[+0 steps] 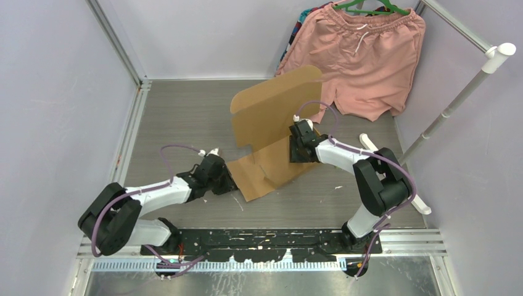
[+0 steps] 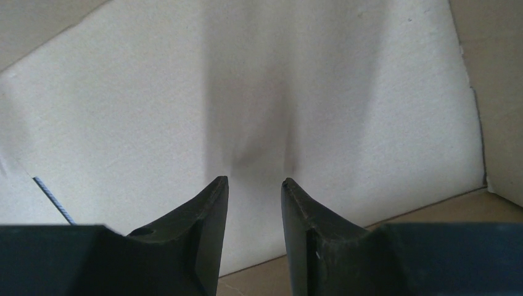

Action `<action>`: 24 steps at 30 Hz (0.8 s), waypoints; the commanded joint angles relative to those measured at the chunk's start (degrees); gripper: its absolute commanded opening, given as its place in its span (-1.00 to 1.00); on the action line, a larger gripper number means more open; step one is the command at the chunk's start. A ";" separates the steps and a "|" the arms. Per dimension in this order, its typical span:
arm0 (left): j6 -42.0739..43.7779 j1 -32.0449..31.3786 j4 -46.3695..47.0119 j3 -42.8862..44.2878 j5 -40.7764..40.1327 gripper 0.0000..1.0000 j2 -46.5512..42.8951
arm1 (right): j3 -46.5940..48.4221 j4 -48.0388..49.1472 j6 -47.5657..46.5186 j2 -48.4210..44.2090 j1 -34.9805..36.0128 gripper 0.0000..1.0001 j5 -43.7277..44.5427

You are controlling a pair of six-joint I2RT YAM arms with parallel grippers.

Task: Fold the paper box

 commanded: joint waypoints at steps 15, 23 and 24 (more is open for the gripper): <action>-4.51 -9.10 13.18 3.00 -18.12 -0.84 2.19 | -2.36 5.74 2.44 3.36 0.50 -0.15 -2.23; -2.26 -11.07 10.01 8.21 -20.89 -0.85 2.92 | -2.90 6.71 2.33 4.30 0.49 -0.15 -3.14; -2.07 -11.25 9.85 8.92 -21.04 -0.85 3.31 | -2.89 6.76 2.29 4.27 0.49 -0.15 -3.18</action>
